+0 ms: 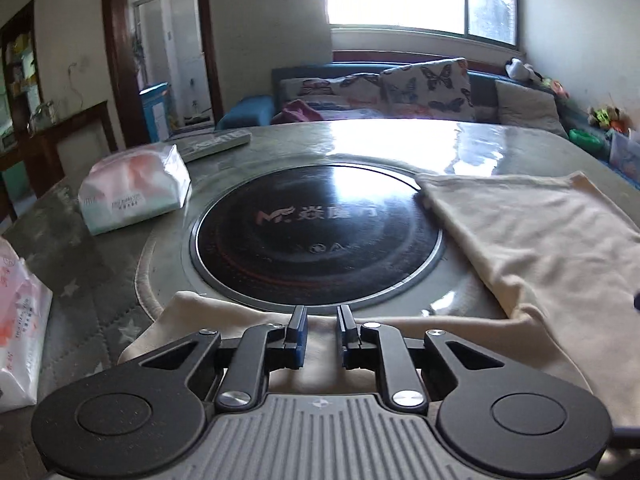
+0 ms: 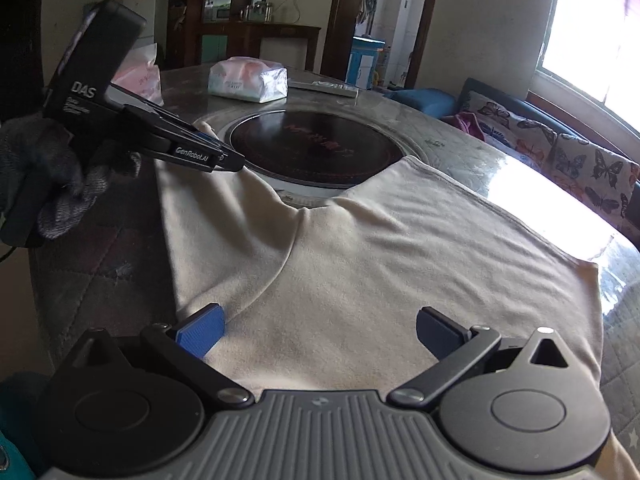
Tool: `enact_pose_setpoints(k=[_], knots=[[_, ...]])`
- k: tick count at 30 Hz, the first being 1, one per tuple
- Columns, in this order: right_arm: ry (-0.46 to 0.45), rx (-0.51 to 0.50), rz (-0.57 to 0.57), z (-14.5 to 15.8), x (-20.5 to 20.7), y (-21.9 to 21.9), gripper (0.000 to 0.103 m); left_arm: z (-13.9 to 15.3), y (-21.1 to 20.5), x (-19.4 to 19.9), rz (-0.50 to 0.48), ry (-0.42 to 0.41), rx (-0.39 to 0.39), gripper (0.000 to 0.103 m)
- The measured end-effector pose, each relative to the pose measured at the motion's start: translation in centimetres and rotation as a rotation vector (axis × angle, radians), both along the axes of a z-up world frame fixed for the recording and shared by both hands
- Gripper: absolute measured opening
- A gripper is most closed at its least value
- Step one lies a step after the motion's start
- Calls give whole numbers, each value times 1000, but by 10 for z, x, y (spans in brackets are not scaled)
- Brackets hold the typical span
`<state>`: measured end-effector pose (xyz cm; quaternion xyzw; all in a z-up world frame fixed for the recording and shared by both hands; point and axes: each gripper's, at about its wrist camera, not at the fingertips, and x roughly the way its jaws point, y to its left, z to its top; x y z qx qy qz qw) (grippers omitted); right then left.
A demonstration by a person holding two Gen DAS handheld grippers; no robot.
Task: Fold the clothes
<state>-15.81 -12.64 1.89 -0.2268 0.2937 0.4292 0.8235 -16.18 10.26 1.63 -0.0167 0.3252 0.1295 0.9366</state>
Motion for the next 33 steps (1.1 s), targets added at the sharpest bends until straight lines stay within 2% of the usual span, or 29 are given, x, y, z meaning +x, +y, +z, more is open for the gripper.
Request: enact_pose_setpoints(k=[5, 9, 11, 13, 15, 20, 23, 28, 33], knots=[[25, 24, -21, 5, 4, -5, 103, 1, -2, -2, 14, -4, 5, 20], [18, 43, -52, 12, 5, -17, 103, 11, -4, -7, 20, -14, -37, 22], [20, 52, -83, 15, 6, -27, 103, 20, -13, -12, -5, -36, -33, 36], [35, 72, -121, 18, 8, -41, 103, 27, -24, -16, -42, -56, -33, 44], [43, 87, -168, 20, 9, -55, 103, 33, -36, -16, -87, -70, -43, 46], [67, 152, -357, 28, 16, -114, 103, 43, -69, -7, -217, -84, -87, 47], [64, 187, -522, 33, 22, -164, 103, 43, -94, 4, -302, -68, -114, 47], [71, 190, -766, 28, 37, -238, 103, 41, -142, 20, -452, -38, -137, 48], [159, 225, -891, 10, 61, -290, 103, 34, -196, 26, -613, -8, -134, 50]])
